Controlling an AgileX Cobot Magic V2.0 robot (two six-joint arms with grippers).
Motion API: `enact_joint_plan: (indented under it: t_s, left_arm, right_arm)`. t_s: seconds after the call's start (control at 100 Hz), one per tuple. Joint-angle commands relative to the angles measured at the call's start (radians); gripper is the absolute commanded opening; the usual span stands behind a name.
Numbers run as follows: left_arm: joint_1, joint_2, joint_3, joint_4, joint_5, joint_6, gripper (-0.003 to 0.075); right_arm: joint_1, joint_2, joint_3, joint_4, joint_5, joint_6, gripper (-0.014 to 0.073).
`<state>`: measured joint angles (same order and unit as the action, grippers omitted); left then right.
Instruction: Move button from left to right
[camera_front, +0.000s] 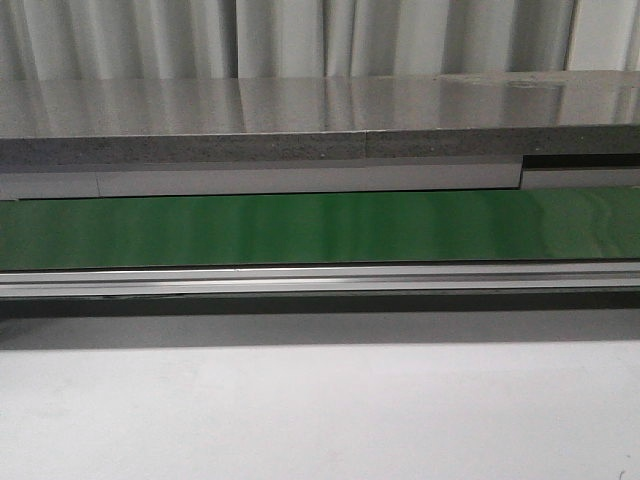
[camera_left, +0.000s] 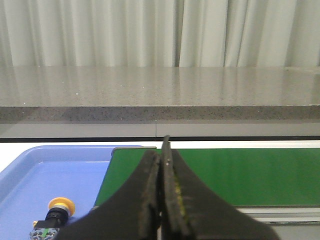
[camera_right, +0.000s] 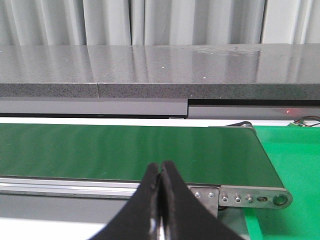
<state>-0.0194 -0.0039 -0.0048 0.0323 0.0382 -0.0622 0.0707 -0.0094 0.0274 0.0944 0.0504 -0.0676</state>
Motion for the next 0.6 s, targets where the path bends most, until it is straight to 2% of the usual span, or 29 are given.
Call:
enact_joint_plan:
  t_s: [0.0,0.37,0.59]
  left_arm:
    - [0.004,-0.033,0.058,0.000,-0.085,-0.006,-0.0020]
    - [0.004,-0.033,0.054,0.000,-0.100,-0.006,-0.0020]
    - [0.004,-0.017,-0.067,-0.061,-0.038,-0.006,-0.0020]
  right_arm:
    - [0.001,-0.020,-0.014,-0.012,-0.084,-0.006,-0.0067]
    - [0.001,-0.020,-0.014,-0.012,-0.084,-0.006,-0.0067]
    - [0.001,-0.020,-0.014,-0.012,-0.084,-0.006,-0.0067]
